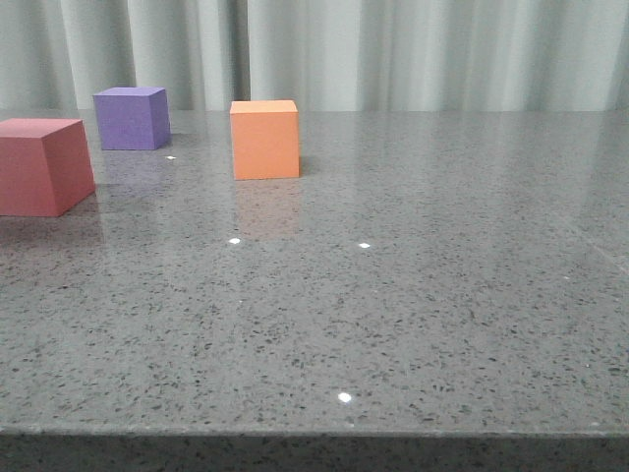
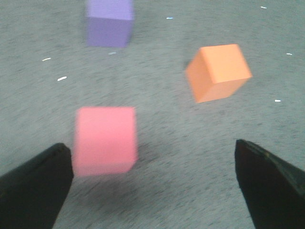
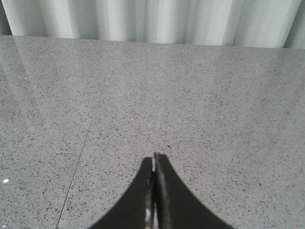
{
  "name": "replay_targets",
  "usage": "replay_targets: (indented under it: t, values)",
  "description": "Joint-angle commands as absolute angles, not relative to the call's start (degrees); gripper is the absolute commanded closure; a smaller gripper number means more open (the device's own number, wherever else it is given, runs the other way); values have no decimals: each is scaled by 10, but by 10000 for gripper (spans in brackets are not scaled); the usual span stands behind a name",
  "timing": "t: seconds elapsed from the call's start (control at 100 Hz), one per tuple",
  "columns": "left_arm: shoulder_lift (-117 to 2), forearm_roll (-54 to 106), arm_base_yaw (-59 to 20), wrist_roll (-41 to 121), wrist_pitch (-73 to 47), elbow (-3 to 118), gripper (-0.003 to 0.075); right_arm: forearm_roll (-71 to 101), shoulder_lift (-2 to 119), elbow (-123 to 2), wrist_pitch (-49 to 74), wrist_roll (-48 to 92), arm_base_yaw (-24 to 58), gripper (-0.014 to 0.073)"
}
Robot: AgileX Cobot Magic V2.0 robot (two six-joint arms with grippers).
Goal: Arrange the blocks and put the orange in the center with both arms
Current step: 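Lower the left gripper onto the orange cube and grasp it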
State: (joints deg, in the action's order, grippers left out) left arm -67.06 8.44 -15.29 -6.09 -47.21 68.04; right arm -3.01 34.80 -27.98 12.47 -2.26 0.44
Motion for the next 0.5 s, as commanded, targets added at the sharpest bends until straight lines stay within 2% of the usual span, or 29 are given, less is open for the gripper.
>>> replay_targets:
  t: [0.0, 0.24, 0.49]
  values:
    - [-704, 85, -193, -84, -424, 734, 80, -35, 346, -295, 79, -17, 1, 682]
    - [-841, -59, -295, -207, -418, 848, 80, -35, 346, -295, 79, -17, 1, 682]
    - [-958, -156, -350, -285, -453, 966, 80, -35, 346, -295, 79, -17, 1, 682]
